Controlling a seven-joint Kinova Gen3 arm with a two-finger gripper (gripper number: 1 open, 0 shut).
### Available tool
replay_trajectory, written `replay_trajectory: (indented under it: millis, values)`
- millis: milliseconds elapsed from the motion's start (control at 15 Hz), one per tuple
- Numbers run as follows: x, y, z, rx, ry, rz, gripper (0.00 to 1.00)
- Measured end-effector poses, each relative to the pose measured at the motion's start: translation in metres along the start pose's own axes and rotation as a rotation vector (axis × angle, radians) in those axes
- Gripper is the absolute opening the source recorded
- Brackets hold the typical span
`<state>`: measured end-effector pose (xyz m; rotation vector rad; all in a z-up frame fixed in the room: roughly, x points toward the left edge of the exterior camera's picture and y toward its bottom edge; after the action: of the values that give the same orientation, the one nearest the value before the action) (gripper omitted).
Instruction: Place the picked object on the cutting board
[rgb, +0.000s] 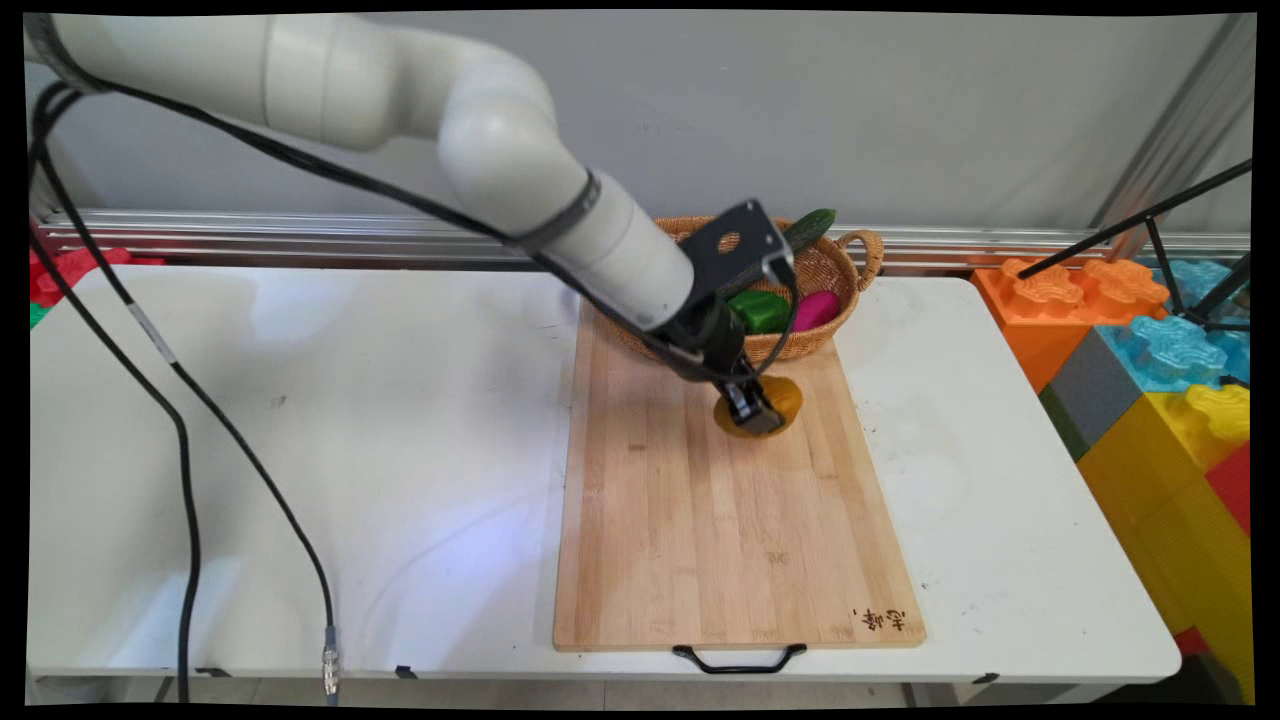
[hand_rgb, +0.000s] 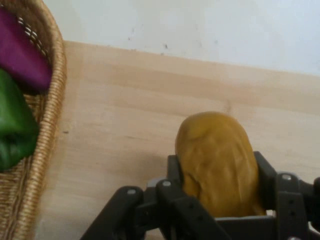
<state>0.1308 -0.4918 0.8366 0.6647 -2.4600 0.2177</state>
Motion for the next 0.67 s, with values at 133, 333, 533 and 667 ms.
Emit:
replay_trajectory:
  millis: [133, 333, 533, 667]
  values:
    - [-0.006, -0.001, 0.017, 0.015, 0.002, 0.014, 0.00]
    - [-0.011, -0.002, 0.033, 0.032, 0.003, 0.030, 0.00]
    - [-0.015, -0.002, 0.048, 0.043, 0.006, 0.050, 0.00]
    - [-0.017, -0.003, 0.054, 0.048, 0.006, 0.061, 0.00]
